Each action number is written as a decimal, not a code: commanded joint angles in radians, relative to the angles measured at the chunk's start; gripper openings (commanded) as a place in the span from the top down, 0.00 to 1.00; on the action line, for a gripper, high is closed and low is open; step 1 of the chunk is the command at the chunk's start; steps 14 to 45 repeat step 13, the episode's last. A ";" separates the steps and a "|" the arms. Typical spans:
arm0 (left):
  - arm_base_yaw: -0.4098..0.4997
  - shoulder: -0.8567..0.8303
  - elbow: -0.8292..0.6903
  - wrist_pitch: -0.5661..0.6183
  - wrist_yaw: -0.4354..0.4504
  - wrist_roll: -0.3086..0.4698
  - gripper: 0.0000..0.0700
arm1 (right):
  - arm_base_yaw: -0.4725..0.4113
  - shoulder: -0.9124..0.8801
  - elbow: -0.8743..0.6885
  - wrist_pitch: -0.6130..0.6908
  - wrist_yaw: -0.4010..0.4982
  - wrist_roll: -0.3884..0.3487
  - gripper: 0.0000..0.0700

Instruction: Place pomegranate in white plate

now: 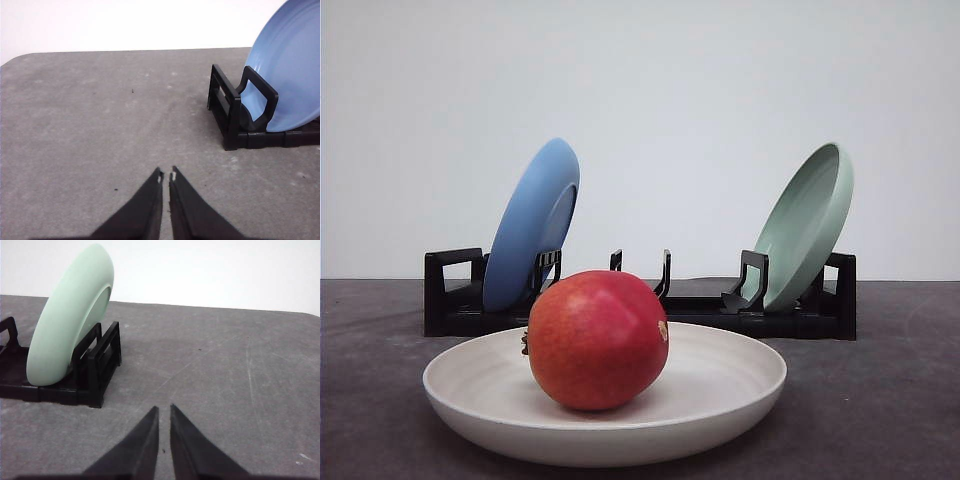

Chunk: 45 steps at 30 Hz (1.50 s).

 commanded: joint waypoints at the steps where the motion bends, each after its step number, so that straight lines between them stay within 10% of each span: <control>1: 0.003 -0.001 -0.011 -0.002 -0.003 0.013 1.00 | 0.000 -0.002 -0.004 0.008 0.002 0.017 0.95; 45: 0.003 -0.001 -0.011 -0.002 -0.003 0.013 1.00 | 0.000 -0.002 -0.004 0.008 0.002 0.017 0.95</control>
